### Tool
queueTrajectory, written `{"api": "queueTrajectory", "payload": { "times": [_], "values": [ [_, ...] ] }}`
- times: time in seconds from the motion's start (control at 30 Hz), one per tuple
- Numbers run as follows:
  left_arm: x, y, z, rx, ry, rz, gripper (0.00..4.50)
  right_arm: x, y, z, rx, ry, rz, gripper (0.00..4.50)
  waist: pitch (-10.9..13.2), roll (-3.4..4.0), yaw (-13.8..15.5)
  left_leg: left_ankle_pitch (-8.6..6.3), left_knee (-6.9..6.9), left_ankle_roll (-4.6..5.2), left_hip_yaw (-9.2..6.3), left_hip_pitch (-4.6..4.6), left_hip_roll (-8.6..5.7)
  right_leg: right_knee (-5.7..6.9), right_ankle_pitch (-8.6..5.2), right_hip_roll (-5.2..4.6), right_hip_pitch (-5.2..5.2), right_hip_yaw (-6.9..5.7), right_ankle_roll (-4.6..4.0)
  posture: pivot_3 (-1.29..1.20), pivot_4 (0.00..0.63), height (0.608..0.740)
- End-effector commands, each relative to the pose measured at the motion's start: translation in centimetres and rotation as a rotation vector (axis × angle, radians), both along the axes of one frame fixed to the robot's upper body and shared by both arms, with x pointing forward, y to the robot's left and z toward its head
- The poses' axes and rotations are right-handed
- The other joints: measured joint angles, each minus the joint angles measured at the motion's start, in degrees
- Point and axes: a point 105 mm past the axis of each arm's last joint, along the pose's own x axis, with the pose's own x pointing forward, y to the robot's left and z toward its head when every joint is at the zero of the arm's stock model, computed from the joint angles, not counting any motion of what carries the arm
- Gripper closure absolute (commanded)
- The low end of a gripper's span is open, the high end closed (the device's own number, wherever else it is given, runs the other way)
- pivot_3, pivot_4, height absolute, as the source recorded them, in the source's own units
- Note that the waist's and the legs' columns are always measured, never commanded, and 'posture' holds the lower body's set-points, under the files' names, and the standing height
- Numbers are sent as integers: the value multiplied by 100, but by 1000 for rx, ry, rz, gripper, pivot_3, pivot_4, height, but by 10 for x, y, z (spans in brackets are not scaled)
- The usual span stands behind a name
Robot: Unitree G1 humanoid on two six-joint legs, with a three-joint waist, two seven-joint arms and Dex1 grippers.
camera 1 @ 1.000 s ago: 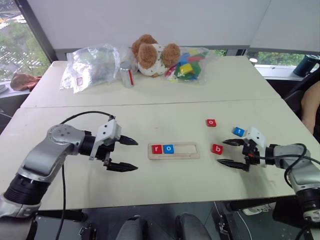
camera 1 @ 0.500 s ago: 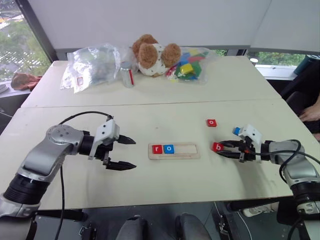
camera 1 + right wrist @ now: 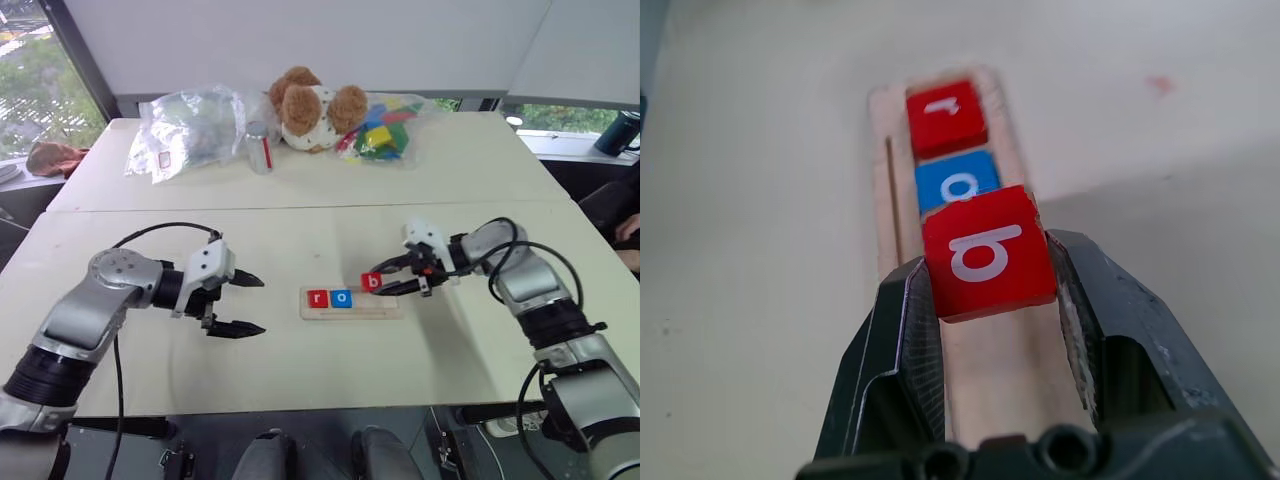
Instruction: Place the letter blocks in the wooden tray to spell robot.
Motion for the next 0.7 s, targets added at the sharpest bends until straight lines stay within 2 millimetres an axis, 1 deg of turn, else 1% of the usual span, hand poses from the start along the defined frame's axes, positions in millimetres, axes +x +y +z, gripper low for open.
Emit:
{"api": "queueTrajectory", "payload": {
  "times": [0.03, 0.23, 0.47, 0.7],
  "values": [
    [-2, -1, 7, -8, -50, -1, 0, -1, 4, 2, -40, -35, 48, 3340, 0, 0, -29, 0, 1, -1, 0, -2, 0, -2, 0, 0, -2, 0, 0, 0, 150, 740],
    [-4, -3, 5, -17, -54, 7, 0, -2, 8, -3, -49, -35, 51, 3340, 0, 0, -42, 4, -1, -7, 0, -6, 1, 0, 0, 0, -10, -5, 0, 0, 150, 740],
    [-2, -6, 5, -30, -63, 13, 0, -1, 11, -9, -67, -37, 43, 3340, 0, 0, -43, 3, 1, -5, 0, -6, 1, 3, 0, 0, -10, -5, 0, 0, 150, 740],
    [0, -5, 7, -33, -74, 22, 0, 1, 18, -11, -56, -32, 41, 3340, 0, 0, -38, 3, 1, -5, 0, -6, 1, 3, 0, 0, -10, -7, 0, 0, 150, 740]
  ]
}}
